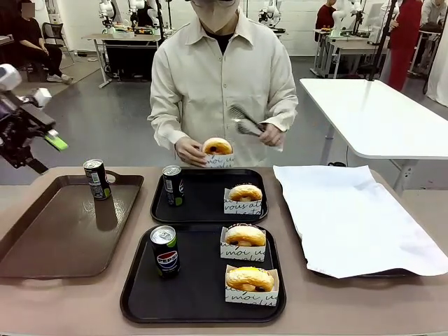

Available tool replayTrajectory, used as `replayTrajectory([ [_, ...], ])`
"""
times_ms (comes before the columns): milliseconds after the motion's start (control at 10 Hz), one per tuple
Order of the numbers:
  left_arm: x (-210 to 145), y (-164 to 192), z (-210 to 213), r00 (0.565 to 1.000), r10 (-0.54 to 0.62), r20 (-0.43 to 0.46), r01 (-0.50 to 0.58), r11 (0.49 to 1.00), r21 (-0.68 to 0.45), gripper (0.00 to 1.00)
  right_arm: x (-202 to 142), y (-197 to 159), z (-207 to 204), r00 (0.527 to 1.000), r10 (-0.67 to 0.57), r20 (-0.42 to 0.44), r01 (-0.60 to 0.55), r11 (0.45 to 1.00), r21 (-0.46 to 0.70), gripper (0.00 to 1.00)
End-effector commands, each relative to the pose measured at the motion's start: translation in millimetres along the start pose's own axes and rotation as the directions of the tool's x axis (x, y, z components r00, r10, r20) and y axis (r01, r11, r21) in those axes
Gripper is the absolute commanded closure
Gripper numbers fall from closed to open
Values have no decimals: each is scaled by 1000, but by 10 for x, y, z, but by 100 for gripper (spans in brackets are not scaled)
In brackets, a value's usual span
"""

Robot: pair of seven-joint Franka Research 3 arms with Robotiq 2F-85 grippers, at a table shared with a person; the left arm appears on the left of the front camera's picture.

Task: Set up donuts and drinks on trays.
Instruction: Pick up one Pepsi coke from the Handle tray and place it on the Flat Tray without a Pepsi coke.

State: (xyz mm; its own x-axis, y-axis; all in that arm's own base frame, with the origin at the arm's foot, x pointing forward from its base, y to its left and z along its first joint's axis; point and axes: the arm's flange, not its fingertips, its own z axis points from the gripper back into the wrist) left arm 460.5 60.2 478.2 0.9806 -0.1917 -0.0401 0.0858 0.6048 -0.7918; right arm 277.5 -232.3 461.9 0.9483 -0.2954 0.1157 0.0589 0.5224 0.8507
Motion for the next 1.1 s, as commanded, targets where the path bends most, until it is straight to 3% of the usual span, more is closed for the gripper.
replayTrajectory([
  [0,193,368,238,1000,-18,8,19,971,-238,0,11,7,1,1000,12,2,-12,1000,18,0],
  [100,178,611,281,995,-48,86,63,981,-182,0,11,7,1,1000,12,2,-12,1000,18,0],
  [400,-38,1217,347,960,44,276,30,965,-260,0,11,7,1,1000,12,2,-12,1000,18,0],
  [1000,-527,1610,679,914,123,388,-1,954,-300,0,11,7,1,1000,12,2,-12,1000,18,0],
])
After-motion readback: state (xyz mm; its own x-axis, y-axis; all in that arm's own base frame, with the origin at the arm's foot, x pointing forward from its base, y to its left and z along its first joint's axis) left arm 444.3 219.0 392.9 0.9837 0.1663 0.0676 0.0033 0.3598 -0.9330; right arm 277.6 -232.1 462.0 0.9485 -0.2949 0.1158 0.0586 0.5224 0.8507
